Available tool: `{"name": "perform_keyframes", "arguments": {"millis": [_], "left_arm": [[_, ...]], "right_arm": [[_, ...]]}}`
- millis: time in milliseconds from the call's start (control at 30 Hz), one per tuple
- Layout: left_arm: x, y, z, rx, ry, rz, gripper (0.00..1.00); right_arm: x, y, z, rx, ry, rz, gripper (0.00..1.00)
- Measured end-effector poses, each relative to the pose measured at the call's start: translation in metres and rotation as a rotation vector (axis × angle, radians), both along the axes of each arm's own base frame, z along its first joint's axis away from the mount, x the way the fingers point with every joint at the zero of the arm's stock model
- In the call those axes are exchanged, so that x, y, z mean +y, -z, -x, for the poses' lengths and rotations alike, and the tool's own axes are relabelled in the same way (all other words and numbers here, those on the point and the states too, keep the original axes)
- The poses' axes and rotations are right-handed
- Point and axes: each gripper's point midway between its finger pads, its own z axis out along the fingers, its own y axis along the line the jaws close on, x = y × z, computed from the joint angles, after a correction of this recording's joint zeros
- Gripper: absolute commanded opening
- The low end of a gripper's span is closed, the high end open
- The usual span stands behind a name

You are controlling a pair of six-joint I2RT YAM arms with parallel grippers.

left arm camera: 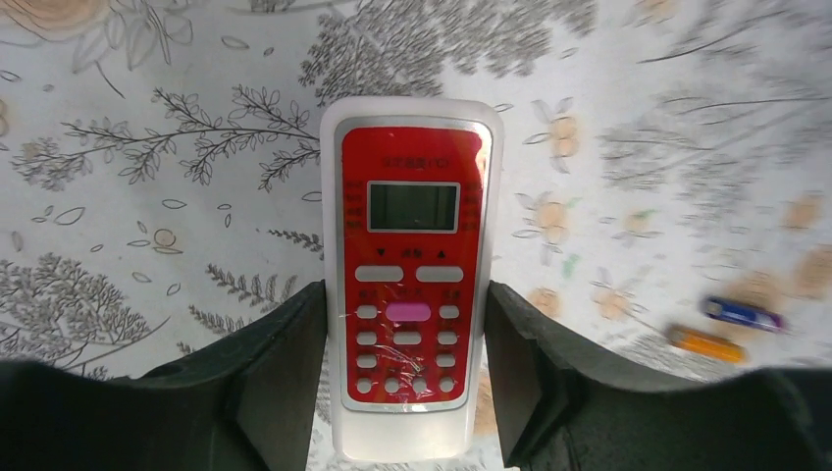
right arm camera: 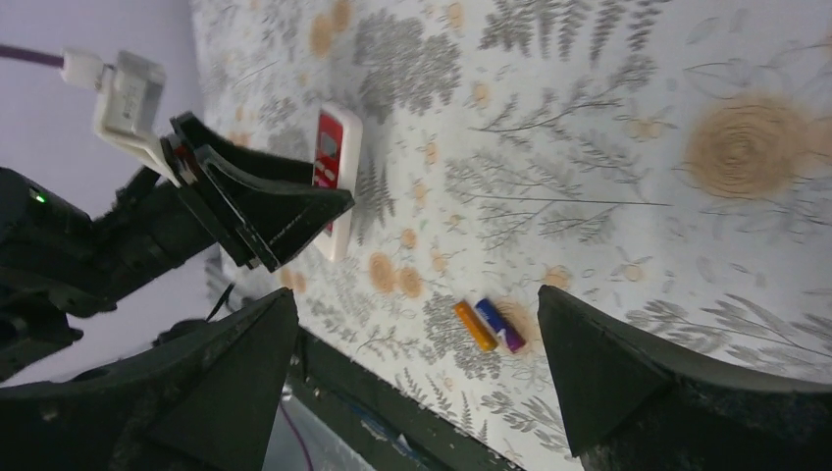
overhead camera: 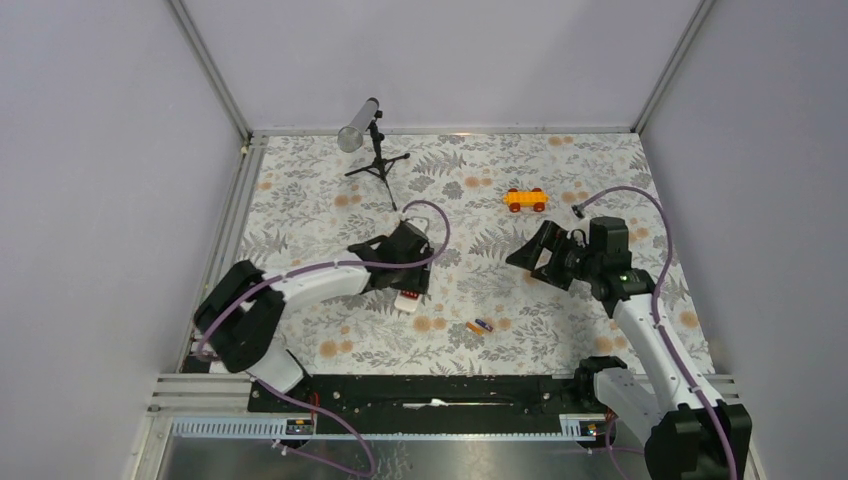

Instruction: Load the batteries into the remote control

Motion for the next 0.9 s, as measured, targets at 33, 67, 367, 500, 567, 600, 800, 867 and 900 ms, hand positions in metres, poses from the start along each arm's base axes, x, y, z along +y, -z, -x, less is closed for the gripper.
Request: {"name": "perform_keyframes", "arguments": {"millis": [33,67,367,500,567,600,800,867,900], "left_arm": [[-0.001,-0.009,0.0,-0.01,-0.003,0.022,0.47],[-0.004,-0.019,0.0,-0.024,-0.006,0.052,0.47],[-0.022,-0.132,-0.02,-0.102,-0.159,0.514,0.46],[-0.026,-0.155,-0.019,-0.065,-0.213,0.687,0.46],[-0.033,-0.165,-0.015,-0.03,-0.212,0.755,0.46],[-0.036,-0.169,-0.013,-0.014,-0.213,0.782,0.46],[-0.05,-0.191,-0.005,0.072,-0.198,0.914,0.43],[-0.052,-0.202,-0.005,0.083,-0.188,0.964,0.42],[-0.052,-0.208,-0.005,0.082,-0.183,0.987,0.42]], "right_arm": [[0.006,-0.002,0.001,-0.015,-0.021,-0.041,0.98],[0.012,-0.003,0.003,-0.026,-0.038,-0.072,0.99],[0.088,-0.033,0.037,-0.179,-0.301,-0.296,1.0],[0.113,-0.055,0.042,-0.232,-0.367,-0.377,1.0],[0.123,-0.061,0.041,-0.229,-0.386,-0.399,1.0],[0.128,-0.063,0.041,-0.225,-0.395,-0.406,1.0],[0.153,-0.088,0.031,-0.241,-0.432,-0.465,1.0],[0.156,-0.094,0.024,-0.24,-0.409,-0.486,1.0],[0.157,-0.096,0.022,-0.237,-0.398,-0.499,1.0]]}}
